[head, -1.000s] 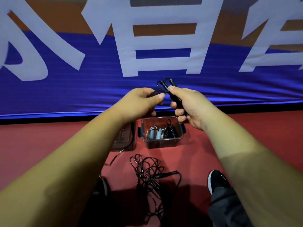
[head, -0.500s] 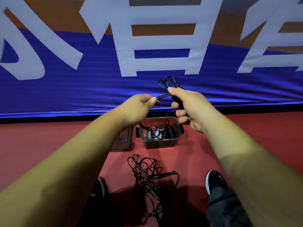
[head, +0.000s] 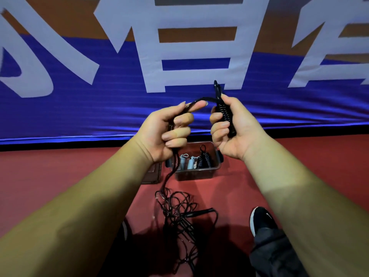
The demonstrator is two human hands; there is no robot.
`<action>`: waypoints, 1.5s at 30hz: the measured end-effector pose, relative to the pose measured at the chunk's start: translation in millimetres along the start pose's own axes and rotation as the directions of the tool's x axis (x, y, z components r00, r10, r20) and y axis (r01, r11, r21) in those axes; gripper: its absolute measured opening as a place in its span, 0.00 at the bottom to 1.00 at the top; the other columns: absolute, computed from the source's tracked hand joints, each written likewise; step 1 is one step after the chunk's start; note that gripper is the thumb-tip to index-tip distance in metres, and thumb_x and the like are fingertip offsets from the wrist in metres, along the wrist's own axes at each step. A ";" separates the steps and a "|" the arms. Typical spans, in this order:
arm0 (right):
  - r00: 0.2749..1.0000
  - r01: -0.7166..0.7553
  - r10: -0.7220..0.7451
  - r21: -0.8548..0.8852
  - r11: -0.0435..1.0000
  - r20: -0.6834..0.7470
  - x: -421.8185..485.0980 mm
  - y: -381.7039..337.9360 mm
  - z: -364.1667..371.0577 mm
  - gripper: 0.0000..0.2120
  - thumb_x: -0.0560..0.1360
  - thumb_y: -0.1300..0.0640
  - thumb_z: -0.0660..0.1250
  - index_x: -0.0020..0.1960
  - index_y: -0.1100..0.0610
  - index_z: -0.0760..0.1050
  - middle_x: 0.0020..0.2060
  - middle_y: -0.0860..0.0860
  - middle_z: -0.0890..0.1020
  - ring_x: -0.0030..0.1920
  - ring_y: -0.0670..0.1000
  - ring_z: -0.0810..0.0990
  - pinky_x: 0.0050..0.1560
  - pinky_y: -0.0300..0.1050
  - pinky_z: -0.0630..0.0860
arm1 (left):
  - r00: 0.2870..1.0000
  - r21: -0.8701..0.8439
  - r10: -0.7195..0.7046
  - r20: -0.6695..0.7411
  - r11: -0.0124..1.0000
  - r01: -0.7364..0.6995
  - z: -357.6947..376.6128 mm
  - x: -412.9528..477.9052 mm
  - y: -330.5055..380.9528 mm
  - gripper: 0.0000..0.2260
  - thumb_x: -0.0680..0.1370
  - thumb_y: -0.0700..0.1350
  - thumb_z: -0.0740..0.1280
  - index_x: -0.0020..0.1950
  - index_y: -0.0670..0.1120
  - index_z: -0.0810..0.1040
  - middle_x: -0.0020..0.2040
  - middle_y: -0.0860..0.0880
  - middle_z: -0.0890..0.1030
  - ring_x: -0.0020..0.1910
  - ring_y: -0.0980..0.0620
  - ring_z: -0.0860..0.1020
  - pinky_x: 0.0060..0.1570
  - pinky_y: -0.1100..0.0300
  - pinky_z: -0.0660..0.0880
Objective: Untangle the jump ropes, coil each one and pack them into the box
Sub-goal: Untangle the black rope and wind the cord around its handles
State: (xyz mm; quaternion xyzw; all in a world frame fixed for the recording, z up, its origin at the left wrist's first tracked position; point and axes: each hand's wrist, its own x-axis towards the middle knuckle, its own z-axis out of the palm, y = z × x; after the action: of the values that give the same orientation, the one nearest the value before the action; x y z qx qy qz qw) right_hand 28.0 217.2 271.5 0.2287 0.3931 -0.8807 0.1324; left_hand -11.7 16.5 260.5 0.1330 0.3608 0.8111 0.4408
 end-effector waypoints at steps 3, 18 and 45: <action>0.996 0.034 -0.034 -0.007 0.999 -0.085 0.9 -1.6 -2.8 0.15 0.78 0.39 0.72 0.44 0.50 0.76 0.34 0.44 0.79 0.24 0.42 0.71 0.24 0.36 0.69 | 0.995 0.192 0.074 -0.074 0.980 -0.058 4.9 4.0 0.3 0.19 0.85 0.44 0.55 0.74 0.42 0.74 0.37 0.53 0.65 0.29 0.55 0.54 0.31 0.59 0.53; 0.928 0.195 -0.308 -0.430 0.881 -0.211 9.3 -0.7 -18.7 0.17 0.75 0.43 0.78 0.48 0.57 0.83 0.35 0.51 0.83 0.29 0.49 0.77 0.33 0.44 0.76 | 0.904 0.951 0.295 -0.310 0.098 0.294 -11.3 1.4 -1.8 0.15 0.87 0.57 0.57 0.53 0.57 0.82 0.48 0.47 0.83 0.50 0.42 0.80 0.58 0.45 0.78; 0.931 0.249 -0.366 -0.744 0.619 0.007 8.0 11.0 -7.3 0.15 0.81 0.44 0.73 0.46 0.56 0.79 0.42 0.53 0.81 0.34 0.49 0.75 0.28 0.42 0.66 | 0.978 0.795 -0.039 -0.204 0.576 0.189 -19.8 -2.2 0.4 0.14 0.87 0.48 0.62 0.65 0.44 0.84 0.41 0.49 0.75 0.42 0.50 0.72 0.50 0.56 0.71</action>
State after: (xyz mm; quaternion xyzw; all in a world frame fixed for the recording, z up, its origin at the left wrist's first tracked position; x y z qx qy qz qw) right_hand 27.9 215.1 256.2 0.1489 0.7547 -0.6383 0.0307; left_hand -21.2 5.3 247.2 0.2284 0.7335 0.5349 0.3517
